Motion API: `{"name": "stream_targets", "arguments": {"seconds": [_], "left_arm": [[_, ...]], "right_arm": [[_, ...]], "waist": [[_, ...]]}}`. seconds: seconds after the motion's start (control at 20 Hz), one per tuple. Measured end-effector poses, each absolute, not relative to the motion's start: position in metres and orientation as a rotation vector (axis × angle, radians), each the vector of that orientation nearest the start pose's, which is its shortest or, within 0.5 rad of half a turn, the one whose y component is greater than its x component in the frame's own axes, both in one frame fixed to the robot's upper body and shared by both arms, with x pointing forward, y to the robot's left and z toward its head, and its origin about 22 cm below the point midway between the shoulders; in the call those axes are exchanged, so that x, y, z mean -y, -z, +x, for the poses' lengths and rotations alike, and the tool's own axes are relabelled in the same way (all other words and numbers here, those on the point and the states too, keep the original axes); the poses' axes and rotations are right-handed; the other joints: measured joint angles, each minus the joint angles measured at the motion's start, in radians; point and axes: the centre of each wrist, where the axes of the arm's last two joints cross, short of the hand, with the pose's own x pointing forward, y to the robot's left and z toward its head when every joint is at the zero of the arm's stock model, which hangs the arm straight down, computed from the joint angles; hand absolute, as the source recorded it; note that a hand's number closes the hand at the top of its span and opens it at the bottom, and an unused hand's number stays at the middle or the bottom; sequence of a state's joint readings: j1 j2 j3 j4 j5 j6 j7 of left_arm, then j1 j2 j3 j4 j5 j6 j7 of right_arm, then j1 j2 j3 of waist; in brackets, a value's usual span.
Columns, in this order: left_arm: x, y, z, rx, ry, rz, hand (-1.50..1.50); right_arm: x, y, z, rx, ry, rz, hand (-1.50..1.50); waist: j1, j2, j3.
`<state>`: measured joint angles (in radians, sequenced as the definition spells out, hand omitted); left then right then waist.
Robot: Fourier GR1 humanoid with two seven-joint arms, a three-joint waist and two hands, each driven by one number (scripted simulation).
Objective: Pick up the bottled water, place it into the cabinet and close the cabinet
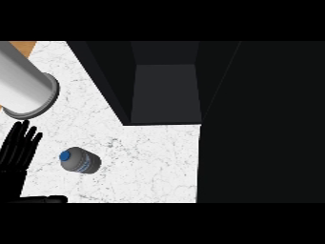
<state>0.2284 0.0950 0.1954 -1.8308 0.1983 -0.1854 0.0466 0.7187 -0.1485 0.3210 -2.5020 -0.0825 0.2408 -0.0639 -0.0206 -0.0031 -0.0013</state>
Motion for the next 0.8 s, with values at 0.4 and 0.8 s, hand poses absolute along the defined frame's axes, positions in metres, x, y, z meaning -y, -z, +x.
{"name": "stream_targets", "arguments": {"seconds": [0.4,0.8], "left_arm": [[-0.326,0.037,0.199,1.537,-0.15,-0.015,-1.5],[-0.324,0.099,0.206,1.508,-0.14,-0.072,-1.5]], "right_arm": [[0.222,-0.117,0.06,1.874,-0.204,0.314,-1.5],[0.222,-0.113,0.048,1.873,-0.192,0.333,-1.5]], "waist": [[-0.005,0.001,0.0],[-0.01,0.003,-0.001]]}}
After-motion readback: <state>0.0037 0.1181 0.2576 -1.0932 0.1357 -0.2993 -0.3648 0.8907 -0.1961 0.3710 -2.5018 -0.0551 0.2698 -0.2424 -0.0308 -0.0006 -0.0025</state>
